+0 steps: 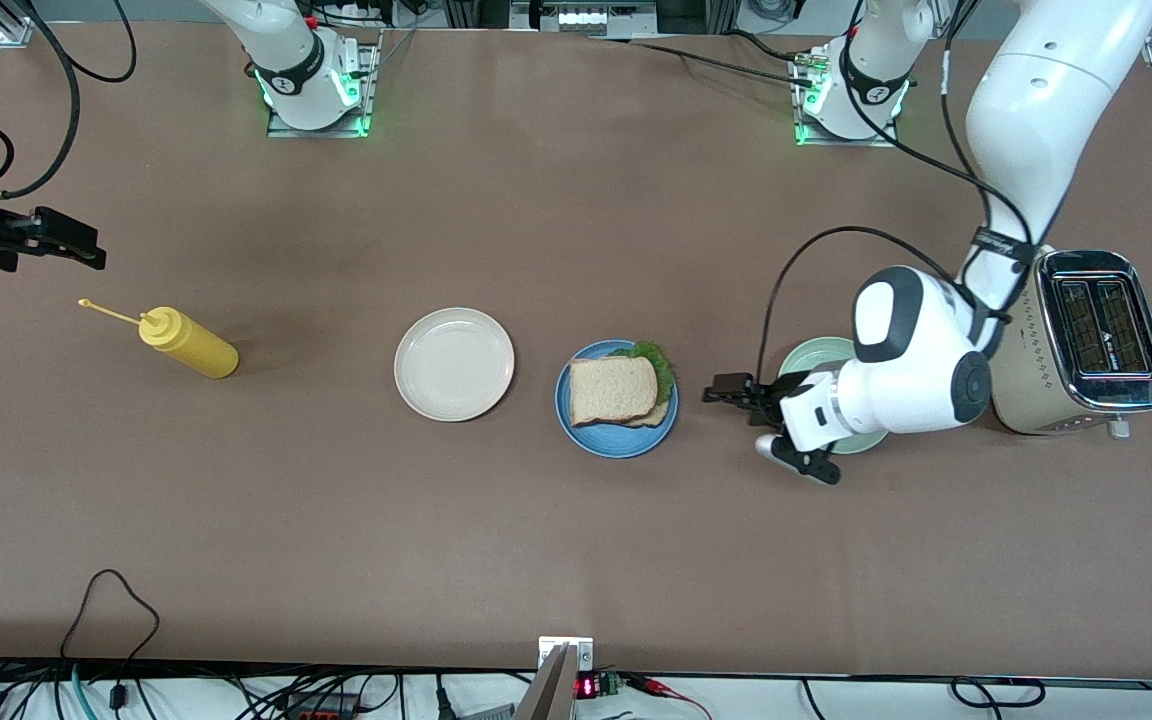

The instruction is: Make sandwich in blue plate with both arms

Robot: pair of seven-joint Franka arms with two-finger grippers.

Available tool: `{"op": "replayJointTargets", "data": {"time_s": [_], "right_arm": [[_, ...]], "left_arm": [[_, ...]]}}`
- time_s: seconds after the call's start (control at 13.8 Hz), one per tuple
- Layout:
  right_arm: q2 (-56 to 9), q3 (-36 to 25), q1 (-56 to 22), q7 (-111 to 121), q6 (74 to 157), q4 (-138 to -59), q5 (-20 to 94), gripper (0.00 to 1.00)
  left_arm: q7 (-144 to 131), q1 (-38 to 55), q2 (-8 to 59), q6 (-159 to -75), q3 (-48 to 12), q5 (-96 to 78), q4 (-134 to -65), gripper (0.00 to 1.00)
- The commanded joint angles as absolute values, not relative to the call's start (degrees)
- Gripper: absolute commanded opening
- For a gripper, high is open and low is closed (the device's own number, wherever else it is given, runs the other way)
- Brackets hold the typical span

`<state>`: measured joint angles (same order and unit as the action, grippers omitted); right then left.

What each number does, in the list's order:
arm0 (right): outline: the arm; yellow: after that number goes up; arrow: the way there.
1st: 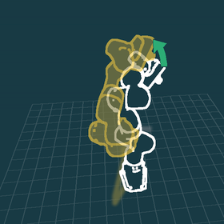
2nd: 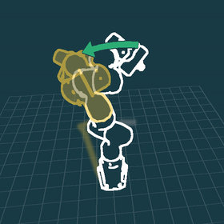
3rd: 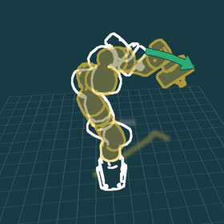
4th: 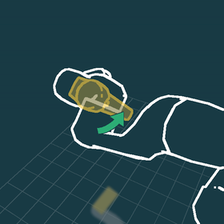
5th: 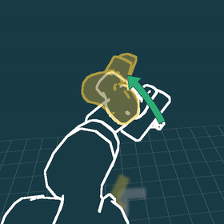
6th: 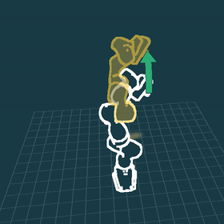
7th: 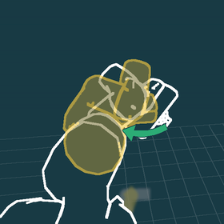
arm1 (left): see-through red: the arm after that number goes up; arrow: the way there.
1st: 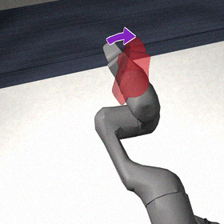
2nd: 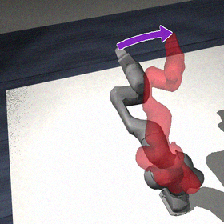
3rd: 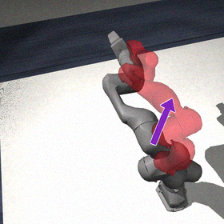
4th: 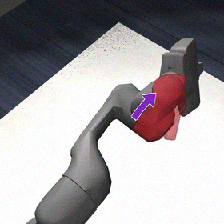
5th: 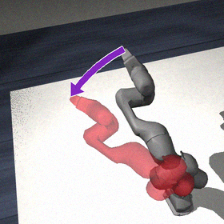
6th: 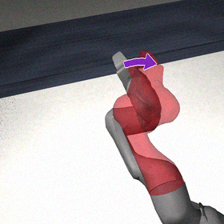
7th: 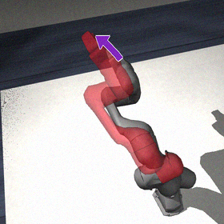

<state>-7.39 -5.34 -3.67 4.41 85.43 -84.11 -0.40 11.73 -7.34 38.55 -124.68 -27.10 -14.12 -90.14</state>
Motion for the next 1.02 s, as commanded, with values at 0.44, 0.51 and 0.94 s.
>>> {"op": "replayJointTargets", "data": {"time_s": [0.44,0.51,0.94], "right_arm": [[-7.0,-5.9,-1.1,3.7,85.3,-84.5,0.6,1.00],[-6.9,-5.9,-1.2,3.7,85.3,-84.5,0.6,1.00],[-7.0,-5.8,-1.3,1.5,85.5,-84.4,1.3,1.00]], "left_arm": [[0.5,1.3,25.9,-113.4,-8.3,1.8,-85.4,1.00],[2.4,3.0,24.2,-113.3,-3.7,1.5,-85.4,1.00],[-0.4,-1.8,12.1,-100.9,-2.2,1.3,-87.7,1.00]]}}
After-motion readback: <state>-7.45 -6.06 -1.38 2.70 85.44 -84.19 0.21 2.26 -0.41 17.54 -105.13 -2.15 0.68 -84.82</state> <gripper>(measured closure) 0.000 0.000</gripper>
